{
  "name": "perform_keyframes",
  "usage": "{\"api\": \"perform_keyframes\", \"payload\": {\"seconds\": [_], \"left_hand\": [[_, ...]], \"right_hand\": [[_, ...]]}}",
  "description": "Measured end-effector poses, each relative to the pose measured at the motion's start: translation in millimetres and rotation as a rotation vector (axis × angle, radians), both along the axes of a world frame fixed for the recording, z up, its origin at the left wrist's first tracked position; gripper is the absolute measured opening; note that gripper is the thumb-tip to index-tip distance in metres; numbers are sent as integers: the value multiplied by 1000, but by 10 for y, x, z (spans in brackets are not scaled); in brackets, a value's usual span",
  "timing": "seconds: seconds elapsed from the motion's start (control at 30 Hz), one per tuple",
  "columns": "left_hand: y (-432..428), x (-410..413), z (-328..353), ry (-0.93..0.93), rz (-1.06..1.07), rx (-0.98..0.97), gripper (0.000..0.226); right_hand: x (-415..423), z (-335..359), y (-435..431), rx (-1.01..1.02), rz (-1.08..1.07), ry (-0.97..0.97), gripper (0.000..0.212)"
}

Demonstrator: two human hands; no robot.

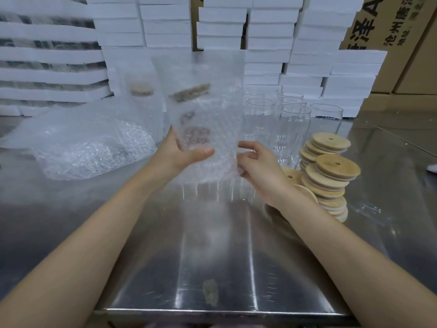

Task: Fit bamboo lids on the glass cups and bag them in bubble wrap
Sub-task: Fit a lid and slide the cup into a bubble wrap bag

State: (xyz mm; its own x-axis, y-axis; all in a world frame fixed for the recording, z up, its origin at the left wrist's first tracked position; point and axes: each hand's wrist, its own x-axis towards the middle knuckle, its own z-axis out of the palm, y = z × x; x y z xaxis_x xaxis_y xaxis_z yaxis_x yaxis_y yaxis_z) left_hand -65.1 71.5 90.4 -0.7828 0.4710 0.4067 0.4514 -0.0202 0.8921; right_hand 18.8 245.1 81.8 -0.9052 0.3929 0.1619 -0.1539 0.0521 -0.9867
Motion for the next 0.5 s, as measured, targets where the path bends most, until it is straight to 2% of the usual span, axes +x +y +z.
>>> {"api": "perform_keyframes", "payload": {"seconds": [0.07, 0.13, 0.2, 0.3, 0.43, 0.5], "left_hand": [[16, 27, -22, 40, -17, -51, 78], [48, 42, -69, 69, -42, -59, 88], [67, 61, -96, 89, -52, -84, 98], [48, 24, -127, 115, -66, -155, 98], [44, -38, -190, 157, -49, -193, 99], [39, -47, -199, 142, -80, -148, 99]], "right_hand": [[30, -2, 13, 392, -107, 78, 23], [37, -50, 12, 779, -141, 106, 14], [24, -100, 3, 969, -151, 91, 13], [14, -132, 1, 985, -168, 93, 14], [28, -134, -19, 838, -119, 185, 11], [29, -147, -43, 770, -60, 146, 18]]}}
